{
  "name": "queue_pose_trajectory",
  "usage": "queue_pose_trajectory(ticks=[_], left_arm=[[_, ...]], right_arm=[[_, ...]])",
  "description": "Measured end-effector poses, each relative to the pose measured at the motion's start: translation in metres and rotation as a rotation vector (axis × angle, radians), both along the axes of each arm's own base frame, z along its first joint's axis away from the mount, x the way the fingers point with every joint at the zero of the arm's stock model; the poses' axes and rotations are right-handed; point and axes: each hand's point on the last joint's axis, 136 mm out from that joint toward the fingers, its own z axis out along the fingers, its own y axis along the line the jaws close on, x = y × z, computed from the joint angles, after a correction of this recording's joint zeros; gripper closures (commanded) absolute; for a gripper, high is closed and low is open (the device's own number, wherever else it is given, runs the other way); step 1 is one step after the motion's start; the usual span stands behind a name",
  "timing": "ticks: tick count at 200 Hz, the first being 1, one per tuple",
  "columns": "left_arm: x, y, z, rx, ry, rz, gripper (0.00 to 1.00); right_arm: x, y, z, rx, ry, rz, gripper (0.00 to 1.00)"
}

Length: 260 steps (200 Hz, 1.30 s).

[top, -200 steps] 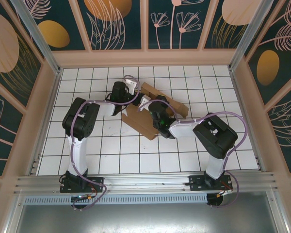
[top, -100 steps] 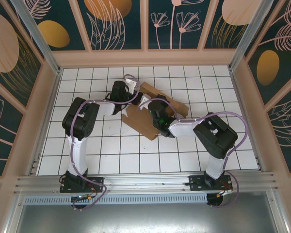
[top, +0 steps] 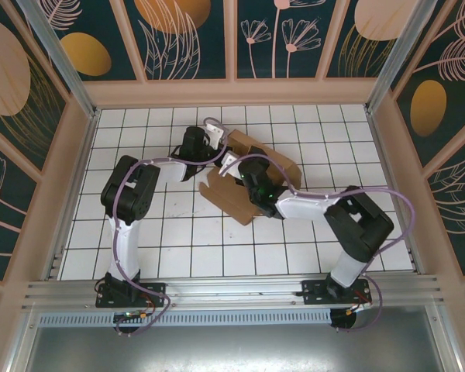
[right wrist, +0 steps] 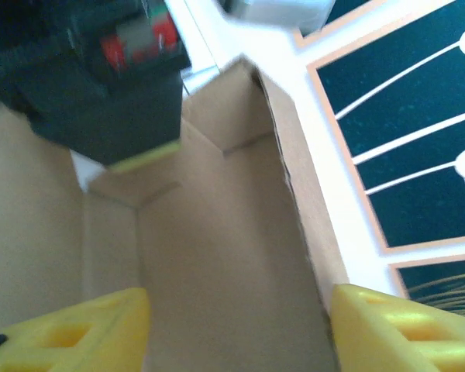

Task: Fold the paper box

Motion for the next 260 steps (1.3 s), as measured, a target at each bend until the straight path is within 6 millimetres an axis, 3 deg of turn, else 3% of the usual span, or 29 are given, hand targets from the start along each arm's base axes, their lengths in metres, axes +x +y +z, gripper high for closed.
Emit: queue_pose_trajectory(ticks=[37,65,93,118,132,147,167,184,229,260], left_arm=[[0.001,-0.004,0.003,0.007,-0.008,-0.01,0.93],[0.002,-0.003,0.005,0.011,-0.01,-0.005,0.93],[0.004,-0.001,0.003,0.024,-0.012,0.006,0.93],[0.006,0.002,0.001,0.05,-0.019,0.023,0.93],[0.006,0.005,0.002,0.068,-0.025,0.03,0.92],[0.005,0.008,0.005,0.083,-0.032,0.037,0.92],[0.001,0.013,0.01,0.097,-0.043,0.051,0.92],[-0.005,0.017,0.014,0.099,-0.046,0.057,0.92],[-0.018,0.02,0.005,0.131,-0.033,0.076,0.91],[-0.03,0.017,-0.009,0.149,-0.011,0.071,0.91]], right_arm=[[-0.024,0.014,0.033,0.25,0.104,0.116,0.26],[-0.033,0.009,0.069,0.488,0.158,0.171,0.26],[-0.035,-0.015,0.105,0.782,0.236,0.217,0.25],[-0.013,-0.058,0.125,1.045,0.284,0.143,0.26],[0.004,-0.074,0.124,1.148,0.345,0.066,0.27],[0.032,-0.077,0.124,1.224,0.434,-0.015,0.27],[0.072,-0.066,0.126,1.269,0.559,-0.07,0.27],[0.092,-0.05,0.114,1.276,0.675,-0.089,0.29],[0.103,-0.018,0.041,1.285,0.958,-0.164,0.29],[0.105,0.005,0.016,1.265,1.067,-0.155,0.3]])
